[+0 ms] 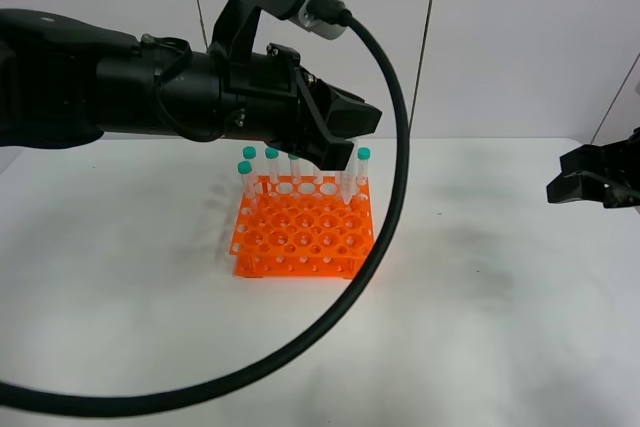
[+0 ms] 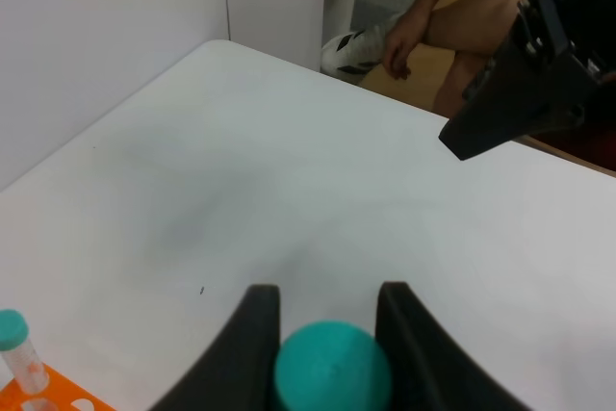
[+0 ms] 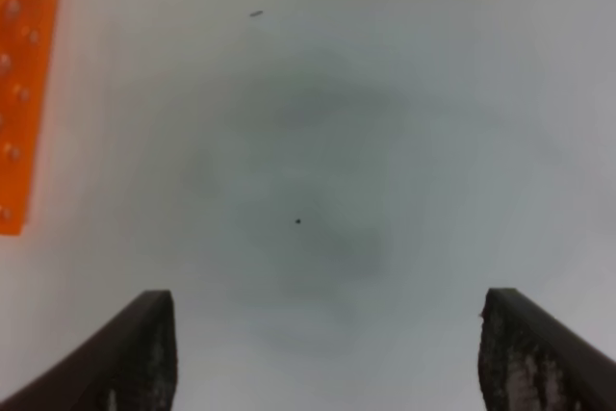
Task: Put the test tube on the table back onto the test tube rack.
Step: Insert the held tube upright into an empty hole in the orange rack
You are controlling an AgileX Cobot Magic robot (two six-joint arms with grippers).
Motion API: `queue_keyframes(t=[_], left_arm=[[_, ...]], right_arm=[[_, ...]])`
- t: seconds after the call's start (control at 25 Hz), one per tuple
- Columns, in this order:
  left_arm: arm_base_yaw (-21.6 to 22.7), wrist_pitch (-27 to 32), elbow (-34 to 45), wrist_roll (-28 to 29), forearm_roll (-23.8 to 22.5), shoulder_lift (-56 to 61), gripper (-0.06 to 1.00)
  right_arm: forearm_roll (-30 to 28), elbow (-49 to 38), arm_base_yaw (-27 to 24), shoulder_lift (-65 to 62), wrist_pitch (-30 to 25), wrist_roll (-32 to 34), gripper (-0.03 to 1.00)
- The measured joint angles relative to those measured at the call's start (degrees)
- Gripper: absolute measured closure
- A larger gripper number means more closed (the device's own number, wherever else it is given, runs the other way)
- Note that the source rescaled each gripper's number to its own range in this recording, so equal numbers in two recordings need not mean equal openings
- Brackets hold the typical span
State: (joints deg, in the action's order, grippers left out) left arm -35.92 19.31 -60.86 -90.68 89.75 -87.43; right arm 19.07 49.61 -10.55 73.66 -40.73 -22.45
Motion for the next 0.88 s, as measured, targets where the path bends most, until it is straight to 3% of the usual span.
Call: queue_keyframes(t=[0.2,0.72,0.88], left_arm=[[0.0,0.0,0.0,0.0,0.0,0.0,0.94],[0.0,0.0,0.0,-0.1,-0.4,0.0,0.94],[0.0,0.0,0.0,-0.1,-0.6,0.0,0.94]], right_arm=[[-4.4,0.0,0.0,0.0,1.5,3.9,0.17],[-3.6,0.0,0.1,-5.1,-0.9,2.5,0.17],[-6.2,0.0,4.8,-10.7,-3.1,2.4,0.17]])
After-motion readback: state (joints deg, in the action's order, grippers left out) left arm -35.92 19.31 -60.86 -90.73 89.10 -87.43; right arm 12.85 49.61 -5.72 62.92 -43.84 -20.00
